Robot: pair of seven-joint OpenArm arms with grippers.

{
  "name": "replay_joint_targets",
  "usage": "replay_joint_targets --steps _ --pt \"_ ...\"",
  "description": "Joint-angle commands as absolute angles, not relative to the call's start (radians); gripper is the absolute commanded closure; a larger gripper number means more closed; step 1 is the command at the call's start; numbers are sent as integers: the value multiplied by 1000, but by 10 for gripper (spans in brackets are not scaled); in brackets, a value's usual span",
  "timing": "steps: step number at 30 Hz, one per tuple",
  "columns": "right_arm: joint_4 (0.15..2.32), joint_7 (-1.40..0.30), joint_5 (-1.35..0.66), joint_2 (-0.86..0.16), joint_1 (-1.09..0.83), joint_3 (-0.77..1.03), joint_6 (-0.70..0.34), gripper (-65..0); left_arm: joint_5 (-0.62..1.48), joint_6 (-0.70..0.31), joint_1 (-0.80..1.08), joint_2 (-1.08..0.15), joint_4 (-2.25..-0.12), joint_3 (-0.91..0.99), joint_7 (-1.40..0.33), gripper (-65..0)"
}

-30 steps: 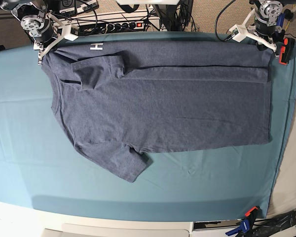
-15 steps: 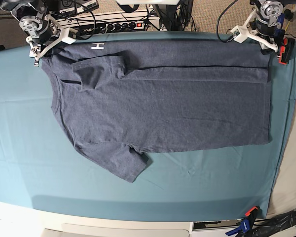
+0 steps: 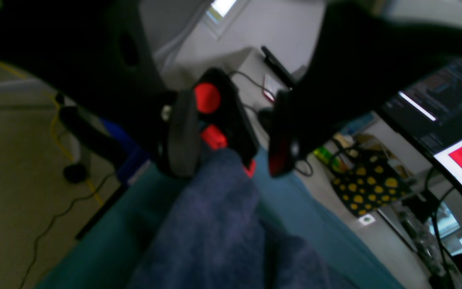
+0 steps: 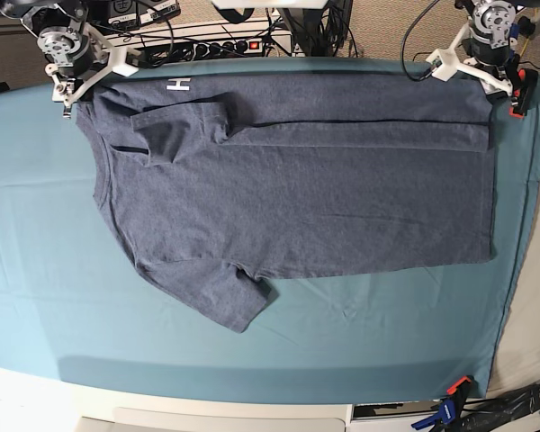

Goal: Fold the T-shirt properly
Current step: 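Open both grippers and lift them off the shirt, then move both grippers along the shirt sides toward the hem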

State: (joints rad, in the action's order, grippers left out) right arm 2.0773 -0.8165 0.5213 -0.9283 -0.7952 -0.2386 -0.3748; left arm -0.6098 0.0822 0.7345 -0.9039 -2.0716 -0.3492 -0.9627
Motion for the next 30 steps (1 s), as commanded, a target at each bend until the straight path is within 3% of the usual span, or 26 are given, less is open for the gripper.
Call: replay_joint_targets --steps 1,7,12,23,30 --pt "2123 -824 533 -945 -813 -234 -369 -305 -626 94 754 -918 -2111 -342 -981 -301" --pt "2346 -843 571 -945 -853 -234 -347 -305 -664 93 804 -917 -2319 -342 -996 -300" --pt "2356 -827 701 -939 -843 -233 -255 -305 -726 97 786 -917 -2356 -342 -978 -300" --pt "2356 -797 677 -936 -677 -124 -159 -305 -503 93 632 -916 -2356 -228 -876 -300" --pt "2356 -741 543 -809 -524 -78 -160 -305 -352 79 531 -916 -2356 -193 -799 -300"
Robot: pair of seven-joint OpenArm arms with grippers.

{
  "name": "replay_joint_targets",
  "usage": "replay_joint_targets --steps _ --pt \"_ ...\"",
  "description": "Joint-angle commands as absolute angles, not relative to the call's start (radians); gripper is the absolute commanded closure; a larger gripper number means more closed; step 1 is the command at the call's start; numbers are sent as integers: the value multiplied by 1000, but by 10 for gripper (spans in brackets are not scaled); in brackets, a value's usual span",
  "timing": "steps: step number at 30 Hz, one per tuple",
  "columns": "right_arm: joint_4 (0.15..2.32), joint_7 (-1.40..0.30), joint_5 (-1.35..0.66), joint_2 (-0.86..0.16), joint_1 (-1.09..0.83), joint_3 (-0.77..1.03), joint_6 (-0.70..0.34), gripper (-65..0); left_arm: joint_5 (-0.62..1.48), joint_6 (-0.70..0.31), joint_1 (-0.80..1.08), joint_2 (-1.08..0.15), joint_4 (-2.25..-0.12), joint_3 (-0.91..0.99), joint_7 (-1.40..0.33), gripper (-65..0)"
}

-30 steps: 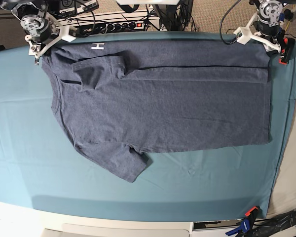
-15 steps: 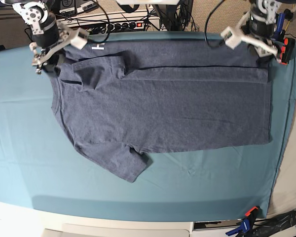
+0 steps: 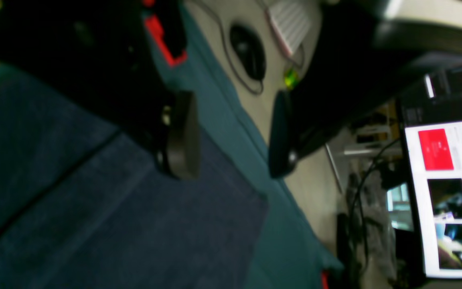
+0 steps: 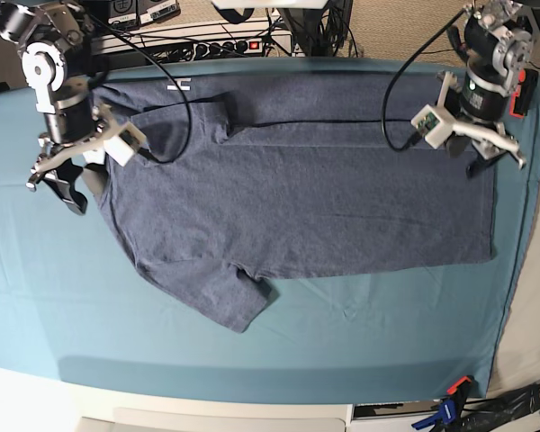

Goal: Fold the T-shirt properly
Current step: 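Move both grippers along the shirt sides toward the hem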

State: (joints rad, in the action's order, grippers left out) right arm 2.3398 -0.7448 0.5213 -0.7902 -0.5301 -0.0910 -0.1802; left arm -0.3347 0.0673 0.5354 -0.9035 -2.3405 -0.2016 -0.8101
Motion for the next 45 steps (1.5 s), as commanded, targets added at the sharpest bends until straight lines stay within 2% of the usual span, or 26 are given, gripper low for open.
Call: replay_joint_targets --steps 1,8,14,21,30,37,45 --pt "2356 -738 535 -786 -509 -78 -160 -305 -332 77 516 -917 -2356 -193 -790 -300" --pt "2356 -705 512 -645 -450 -77 -160 -305 -237 51 412 -914 -2286 -193 -739 -300" --pt "2094 -672 480 -561 -329 -78 -160 -305 -122 8 278 -911 -2117 -193 -704 -300" --pt "1810 -660 339 -540 -126 -77 -160 -304 110 -129 126 -911 -1960 -193 -678 -300" --pt "1630 -631 107 -540 160 -77 -170 -304 455 -299 -55 -901 -1767 -193 -647 -300" --pt "1382 -631 -47 -462 424 -77 -269 -304 719 -395 -256 -781 -1547 -193 -706 -300" --pt "1102 -656 -65 -317 601 -78 -341 -304 835 -425 -456 -632 -1298 -193 -750 -300"
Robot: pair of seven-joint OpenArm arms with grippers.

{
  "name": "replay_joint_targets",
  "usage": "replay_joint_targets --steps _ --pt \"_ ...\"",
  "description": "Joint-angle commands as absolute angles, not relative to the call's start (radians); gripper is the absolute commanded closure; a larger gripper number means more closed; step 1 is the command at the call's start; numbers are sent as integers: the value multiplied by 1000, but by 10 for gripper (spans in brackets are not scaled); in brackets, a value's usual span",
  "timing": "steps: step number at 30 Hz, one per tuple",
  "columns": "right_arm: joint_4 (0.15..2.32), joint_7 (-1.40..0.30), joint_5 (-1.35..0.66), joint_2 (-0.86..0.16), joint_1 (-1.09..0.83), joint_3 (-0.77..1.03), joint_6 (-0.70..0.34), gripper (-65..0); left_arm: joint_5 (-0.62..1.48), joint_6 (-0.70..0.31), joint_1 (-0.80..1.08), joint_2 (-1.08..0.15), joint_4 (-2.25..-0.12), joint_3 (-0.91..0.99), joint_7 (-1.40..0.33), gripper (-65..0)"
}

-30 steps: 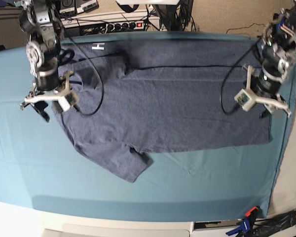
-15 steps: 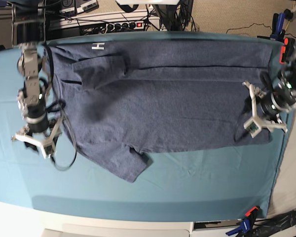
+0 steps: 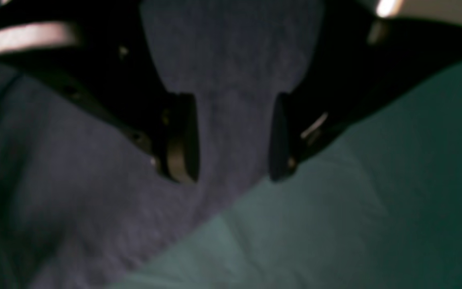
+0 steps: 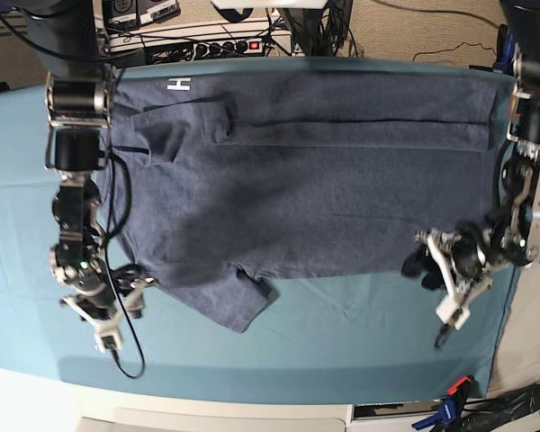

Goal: Fold the T-shirt properly
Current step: 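Move both grippers along the shirt sides toward the hem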

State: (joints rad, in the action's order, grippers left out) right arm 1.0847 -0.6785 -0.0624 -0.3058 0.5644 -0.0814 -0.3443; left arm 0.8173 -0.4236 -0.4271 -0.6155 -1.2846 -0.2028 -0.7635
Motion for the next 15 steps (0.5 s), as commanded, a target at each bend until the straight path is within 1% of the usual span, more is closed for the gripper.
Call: replay_joint_targets --steps 1,6,9,11,15 --pt "1083 -656 -64 -305 612 -78 -345 -304 850 -427 -478 -620 -1258 -193 -758 -300" --pt "1021 -655 -63 -263 642 -78 -347 -304 934 -465 -595 -584 -1008 -193 -796 -300" --pt "1019 -655 -63 -248 643 -78 -348 -304 988 -474 -672 -582 -831 -193 -797 -300" --pt "1019 -654 -63 -237 643 -78 -350 -304 1019 -503 -728 -582 -713 -189 -805 -300" --pt "1019 -653 -51 -212 643 -80 -382 -304 1093 -538 -820 -587 -531 -126 -852 -300"
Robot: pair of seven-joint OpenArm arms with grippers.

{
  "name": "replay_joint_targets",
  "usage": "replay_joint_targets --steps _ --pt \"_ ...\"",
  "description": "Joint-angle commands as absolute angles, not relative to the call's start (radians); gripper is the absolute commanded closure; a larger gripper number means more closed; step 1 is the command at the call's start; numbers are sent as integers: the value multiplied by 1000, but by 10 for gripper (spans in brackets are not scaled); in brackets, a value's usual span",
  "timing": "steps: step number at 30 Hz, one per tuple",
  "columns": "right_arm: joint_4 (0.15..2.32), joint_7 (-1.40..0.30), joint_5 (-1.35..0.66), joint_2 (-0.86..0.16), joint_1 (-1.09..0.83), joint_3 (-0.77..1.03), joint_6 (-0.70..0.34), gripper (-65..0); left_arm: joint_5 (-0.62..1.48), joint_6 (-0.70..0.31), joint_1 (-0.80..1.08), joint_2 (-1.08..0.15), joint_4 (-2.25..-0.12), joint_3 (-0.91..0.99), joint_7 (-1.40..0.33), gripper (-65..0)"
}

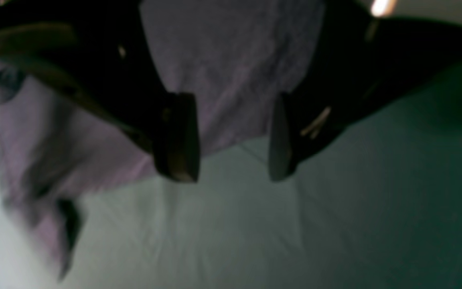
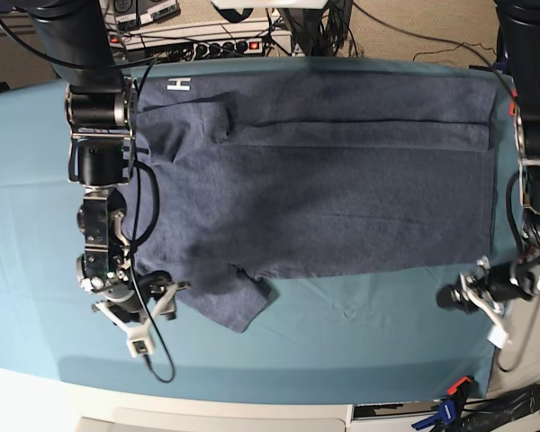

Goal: Fold the T-shirt properly
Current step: 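Move both grippers along the shirt sides toward the hem, then lower the left gripper and pinch the hem corner of the shirt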

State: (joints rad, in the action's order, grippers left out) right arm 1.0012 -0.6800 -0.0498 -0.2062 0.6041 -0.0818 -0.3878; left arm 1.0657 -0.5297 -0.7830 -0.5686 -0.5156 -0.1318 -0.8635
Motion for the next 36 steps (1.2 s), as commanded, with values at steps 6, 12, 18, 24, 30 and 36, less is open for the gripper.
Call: replay_joint_targets --steps 6,12,18,24,30,36 --pt "1019 -656 25 -188 643 -107 -385 -304 1105 -539 -852 -635 -440 -19 -895 -300" --pt "1019 -655 122 -188 643 -265 -370 -304 1113 -532 -833 -688 -440 -13 -902 -300" --pt "1019 -662 208 -188 643 -398 -295 -304 1113 -532 -767 -695 -439 2 -905 -300" --pt "1019 -662 211 -188 643 -406 -287 -304 1112 -522 -667 -695 -439 98 -897 -300" --pt "1019 -658 211 -188 643 -406 -287 -304 1092 -521 -613 -696 -439 153 -884 -299" --pt "1019 -654 211 -188 643 -406 -287 -304 1058 -521 -593 -695 -439 153 -864 -299"
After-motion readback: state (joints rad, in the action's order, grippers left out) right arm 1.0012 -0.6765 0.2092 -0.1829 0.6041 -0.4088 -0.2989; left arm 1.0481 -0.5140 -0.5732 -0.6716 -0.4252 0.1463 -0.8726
